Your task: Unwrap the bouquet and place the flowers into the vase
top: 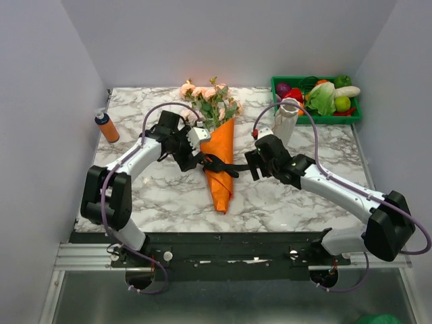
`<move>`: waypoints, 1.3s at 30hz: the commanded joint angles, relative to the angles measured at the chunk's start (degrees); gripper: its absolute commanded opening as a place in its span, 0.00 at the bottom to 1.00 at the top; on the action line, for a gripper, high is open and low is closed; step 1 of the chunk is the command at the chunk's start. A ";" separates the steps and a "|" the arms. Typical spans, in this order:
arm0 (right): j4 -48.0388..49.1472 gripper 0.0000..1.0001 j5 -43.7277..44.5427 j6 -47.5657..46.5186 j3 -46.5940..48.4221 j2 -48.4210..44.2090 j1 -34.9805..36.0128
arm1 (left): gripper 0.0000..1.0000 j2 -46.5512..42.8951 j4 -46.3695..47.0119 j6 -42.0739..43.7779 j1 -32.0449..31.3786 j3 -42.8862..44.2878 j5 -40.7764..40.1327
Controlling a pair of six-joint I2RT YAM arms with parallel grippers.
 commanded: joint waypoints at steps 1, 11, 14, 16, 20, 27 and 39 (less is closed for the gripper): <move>6.36 0.91 -2.00 -2.79 -1.63 -0.48 0.30 | 0.99 5.53 3.30 2.18 0.73 4.29 -0.27; 14.44 0.92 -6.48 -7.54 -4.53 -0.66 0.29 | 0.99 13.62 2.78 8.68 2.58 7.46 1.93; 14.45 0.93 -7.97 -8.51 -3.83 1.88 0.29 | 0.99 14.85 3.73 8.86 2.67 8.25 2.37; 13.93 0.93 -8.16 -8.77 -3.04 3.29 0.29 | 0.97 15.64 4.44 8.68 2.58 8.78 2.11; 12.52 0.93 -8.33 -10.79 -2.51 6.28 0.29 | 0.79 16.79 6.46 9.64 2.67 8.52 0.88; 12.25 0.92 -7.72 -11.67 -1.02 10.58 0.29 | 0.22 16.35 10.77 7.72 2.84 6.06 -0.35; 17.97 0.88 -7.62 -15.71 5.48 22.27 0.29 | 0.00 13.19 7.79 1.56 6.62 7.29 1.93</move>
